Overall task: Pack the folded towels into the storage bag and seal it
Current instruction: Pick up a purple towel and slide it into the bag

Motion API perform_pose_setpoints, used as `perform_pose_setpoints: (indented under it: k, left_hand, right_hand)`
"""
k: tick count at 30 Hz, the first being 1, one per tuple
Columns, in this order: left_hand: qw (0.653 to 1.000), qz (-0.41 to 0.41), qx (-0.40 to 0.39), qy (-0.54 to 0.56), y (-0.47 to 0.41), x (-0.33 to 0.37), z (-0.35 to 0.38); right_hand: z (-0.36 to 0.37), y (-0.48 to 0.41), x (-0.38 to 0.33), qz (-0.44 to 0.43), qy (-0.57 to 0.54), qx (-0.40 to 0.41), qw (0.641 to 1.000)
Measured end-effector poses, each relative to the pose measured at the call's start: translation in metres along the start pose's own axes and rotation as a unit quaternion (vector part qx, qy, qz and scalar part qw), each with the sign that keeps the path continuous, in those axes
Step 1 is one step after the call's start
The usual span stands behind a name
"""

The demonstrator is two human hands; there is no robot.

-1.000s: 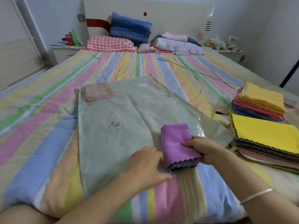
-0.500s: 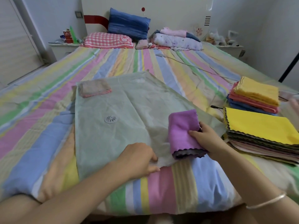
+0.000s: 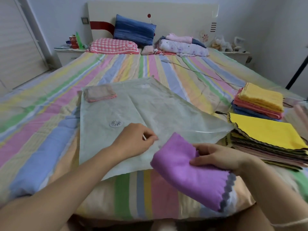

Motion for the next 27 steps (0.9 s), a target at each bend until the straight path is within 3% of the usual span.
perform_pose_setpoints:
  k: [2,6,9,13,16,18,21,27]
  left_hand:
    - [0.999,0.009,0.024,0.021,0.001,0.008,-0.012]
    - [0.996,0.056,0.072,0.015,0.009,0.023,-0.031]
    - [0.993,0.082,0.082,0.03,0.014,0.028,-0.037]
    - [0.988,0.096,0.079,0.09,0.015,0.023,-0.044]
    - [0.984,0.099,0.056,0.134,0.014,0.017,-0.046]
    - [0.981,0.102,0.02,0.164,0.014,0.014,-0.045]
    - [0.96,0.06,-0.035,0.271,0.005,-0.005,-0.047]
    - [0.949,-0.045,0.207,0.233,-0.045,-0.127,-0.084]
  right_hand:
    - [-0.001,-0.011,0.005,0.02,0.042,0.023,0.999]
    - [-0.015,-0.043,0.001,-0.001,0.027,0.187,0.982]
    - [-0.017,-0.078,-0.009,-0.041,0.077,0.276,0.957]
    - [-0.005,-0.131,-0.032,-0.109,0.156,0.27,0.944]
    - [-0.001,-0.165,-0.035,-0.116,0.085,0.215,0.966]
    - [-0.008,-0.187,-0.03,-0.102,0.035,0.223,0.969]
    - [-0.019,-0.22,-0.035,-0.097,0.098,0.236,0.962]
    - [-0.035,-0.263,-0.052,-0.126,0.03,0.274,0.953]
Point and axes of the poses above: each hand's wrist, its own y-axis away from the middle knuckle, its own z-axis out of the palm, x = y × z, the point moved 7 cm from there along -y, towards the middle knuckle, and after that the axes turned 5 degrees about -z, right-handed, at the moved point
